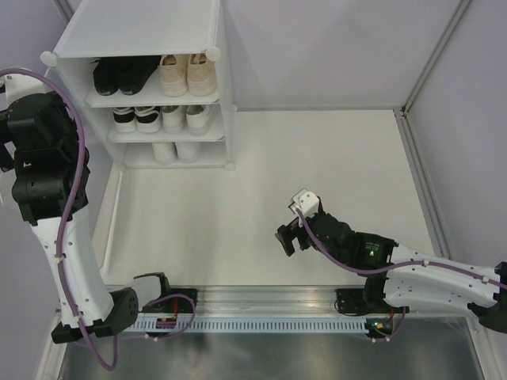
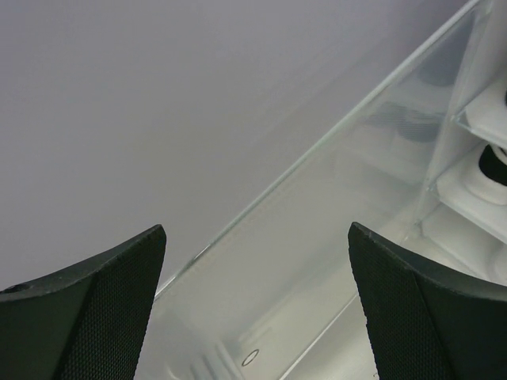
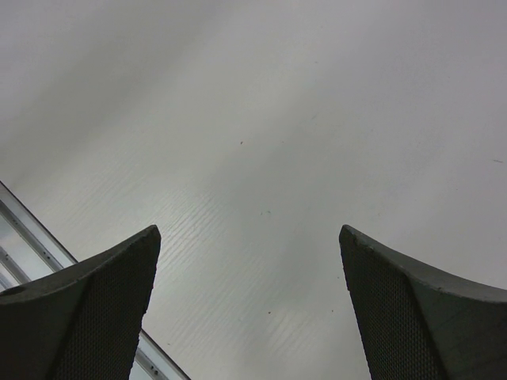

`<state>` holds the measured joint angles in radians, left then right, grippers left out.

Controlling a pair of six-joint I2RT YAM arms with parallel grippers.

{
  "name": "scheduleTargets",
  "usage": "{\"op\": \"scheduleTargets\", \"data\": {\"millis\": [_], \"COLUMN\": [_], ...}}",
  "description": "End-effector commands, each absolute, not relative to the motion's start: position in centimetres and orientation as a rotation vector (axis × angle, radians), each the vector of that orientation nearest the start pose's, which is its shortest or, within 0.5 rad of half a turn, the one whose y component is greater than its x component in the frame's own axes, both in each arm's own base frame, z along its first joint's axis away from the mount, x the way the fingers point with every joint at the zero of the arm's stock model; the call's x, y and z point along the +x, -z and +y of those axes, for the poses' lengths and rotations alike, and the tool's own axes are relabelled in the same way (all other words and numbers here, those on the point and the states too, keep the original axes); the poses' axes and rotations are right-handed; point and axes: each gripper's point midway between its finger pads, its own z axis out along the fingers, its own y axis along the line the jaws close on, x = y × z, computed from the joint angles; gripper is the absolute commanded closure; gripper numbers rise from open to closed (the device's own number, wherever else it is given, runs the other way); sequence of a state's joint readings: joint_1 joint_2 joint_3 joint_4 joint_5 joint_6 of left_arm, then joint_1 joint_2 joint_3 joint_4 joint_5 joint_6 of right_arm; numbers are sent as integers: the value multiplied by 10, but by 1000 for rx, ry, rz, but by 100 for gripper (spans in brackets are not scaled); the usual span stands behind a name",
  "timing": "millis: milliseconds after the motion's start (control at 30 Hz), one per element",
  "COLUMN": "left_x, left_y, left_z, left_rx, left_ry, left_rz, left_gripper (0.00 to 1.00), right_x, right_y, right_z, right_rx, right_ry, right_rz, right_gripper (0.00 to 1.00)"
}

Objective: Place and organize the shoes in the shoe cabinet

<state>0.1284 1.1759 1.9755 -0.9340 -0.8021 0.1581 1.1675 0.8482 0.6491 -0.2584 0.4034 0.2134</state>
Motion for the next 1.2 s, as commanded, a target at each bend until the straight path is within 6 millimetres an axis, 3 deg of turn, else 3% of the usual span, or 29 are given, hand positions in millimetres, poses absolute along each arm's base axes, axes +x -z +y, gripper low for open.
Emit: {"op": "scheduleTargets", "data": {"millis": [0,200,400,533,767,1000,1167], "left_x": [204,192,193,186,195,200,209], "left_y": [-508,-512,-490,-489,-467,-455,-467], "left_z": [168,171,167,165,153,122,80], "left_rx": [-625,-638,-634,-663,-676,-642,-531], "left_ry": [-919,-950,-929,-907,-788,-548,-263], "left_rz": [1626,1608,1688,1692,1776,1836,1812], "left_gripper": [2,3,3,3,4,5,5], "right_x": [169,168,168,167,168,171,171], "right_y": [-187,-178,-179,-180,-180,-185,-184], "right_z": [251,257,258,258,259,256,256], "right_rx": [-688,-710,-713,-709,-707,-682,-681], "right_ry": [-524,-528,-534,-540,-539,-534,-530], "right_rz": [1888,1907,1902,1895,1895,1880,1880], "right_gripper": [3,3,3,3,3,3,3]}}
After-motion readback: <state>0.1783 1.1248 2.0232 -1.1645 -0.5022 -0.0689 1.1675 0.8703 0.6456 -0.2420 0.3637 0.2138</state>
